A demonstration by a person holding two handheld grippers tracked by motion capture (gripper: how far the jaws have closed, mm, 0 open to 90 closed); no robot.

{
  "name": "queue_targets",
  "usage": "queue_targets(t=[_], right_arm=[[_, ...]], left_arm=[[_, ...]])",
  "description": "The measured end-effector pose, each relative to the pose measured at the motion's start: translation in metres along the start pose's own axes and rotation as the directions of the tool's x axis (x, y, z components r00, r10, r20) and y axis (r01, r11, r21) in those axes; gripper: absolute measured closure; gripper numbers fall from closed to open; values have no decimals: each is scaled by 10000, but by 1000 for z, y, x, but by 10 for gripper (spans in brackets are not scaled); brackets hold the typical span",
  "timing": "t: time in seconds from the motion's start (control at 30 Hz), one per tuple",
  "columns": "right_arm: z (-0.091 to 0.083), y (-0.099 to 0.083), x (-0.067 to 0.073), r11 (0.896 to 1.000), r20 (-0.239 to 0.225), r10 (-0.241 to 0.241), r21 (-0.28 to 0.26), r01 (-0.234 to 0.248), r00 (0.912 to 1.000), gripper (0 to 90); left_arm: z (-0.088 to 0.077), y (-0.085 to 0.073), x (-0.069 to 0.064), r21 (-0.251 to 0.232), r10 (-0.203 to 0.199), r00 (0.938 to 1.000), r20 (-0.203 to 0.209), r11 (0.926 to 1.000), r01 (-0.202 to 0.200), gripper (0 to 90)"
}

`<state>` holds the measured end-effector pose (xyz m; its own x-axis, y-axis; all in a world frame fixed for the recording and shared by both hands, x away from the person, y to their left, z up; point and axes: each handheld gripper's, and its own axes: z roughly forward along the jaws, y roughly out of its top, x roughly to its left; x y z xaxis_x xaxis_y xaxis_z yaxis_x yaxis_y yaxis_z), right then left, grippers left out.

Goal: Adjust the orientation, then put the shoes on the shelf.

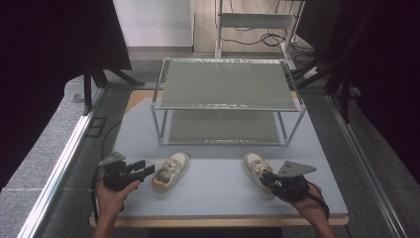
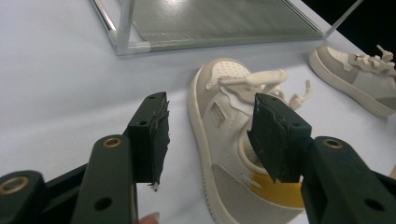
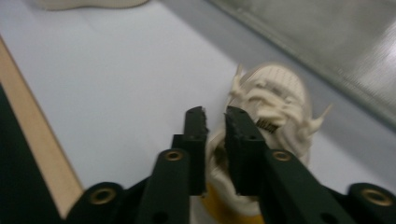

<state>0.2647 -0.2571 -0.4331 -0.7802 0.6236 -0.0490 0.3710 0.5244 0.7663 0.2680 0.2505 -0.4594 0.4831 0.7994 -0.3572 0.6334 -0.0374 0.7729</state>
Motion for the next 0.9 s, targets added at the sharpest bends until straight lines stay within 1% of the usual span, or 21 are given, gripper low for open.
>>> queue_targets(t=[0.07,0.17,0.23,0.37,0.4,0.43,0.47,0.53,0.6,0.7,0.77,0.8,0.9], right_arm=[[0,1,-3,9998,84,-52,-192,54,10000,684],[-1,1,-7,9990,-148,122,-436,-128,9998,635],[-2,0,-7,9983,-228,108,-575,-121,9997,609],[-5,-4,-12,9985,-275,188,-514,-202,9994,555],[-6,-4,-13,9985,-301,189,-513,-204,9994,545],[-8,-5,-14,9985,-330,121,-538,-139,9994,535],[-12,-5,-16,9979,-397,35,-639,-60,9992,523],[-15,-6,-19,9974,-548,31,-719,-70,9985,518],[-16,-7,-23,9985,-717,12,-540,-51,9974,516],[-15,-6,-30,9996,-848,-243,-191,227,9961,515],[-15,-3,-33,9992,-1089,-395,-37,393,9933,515],[-15,-1,-34,9986,-1243,-514,51,525,9909,515],[-15,4,-36,9961,-1490,-815,223,858,9855,514]], left_arm=[[-3,-1,-2,-44,173,9998,59,9998,-172,463],[-11,-1,-5,-265,284,9995,158,9993,-280,462],[-14,0,-8,-390,389,9991,166,9985,-383,461],[-16,5,-14,-479,745,9971,134,9961,-738,454],[-16,6,-16,-526,851,9961,242,9951,-837,449],[-17,9,-19,-561,1132,9927,413,9923,-1108,444],[-17,11,-22,-556,1329,9900,469,9899,-1303,432],[-17,13,-25,-485,1629,9853,512,9858,-1605,419],[-17,14,-29,-380,2021,9769,691,9791,-1999,408],[-18,15,-33,-296,2438,9645,1014,9698,-2420,400],[-18,14,-33,-251,2595,9582,1206,9657,-2584,399],[-18,14,-33,-203,2635,9565,1250,9646,-2631,398],[-15,16,-31,-3,2704,9523,1417,9620,-2731,399]])
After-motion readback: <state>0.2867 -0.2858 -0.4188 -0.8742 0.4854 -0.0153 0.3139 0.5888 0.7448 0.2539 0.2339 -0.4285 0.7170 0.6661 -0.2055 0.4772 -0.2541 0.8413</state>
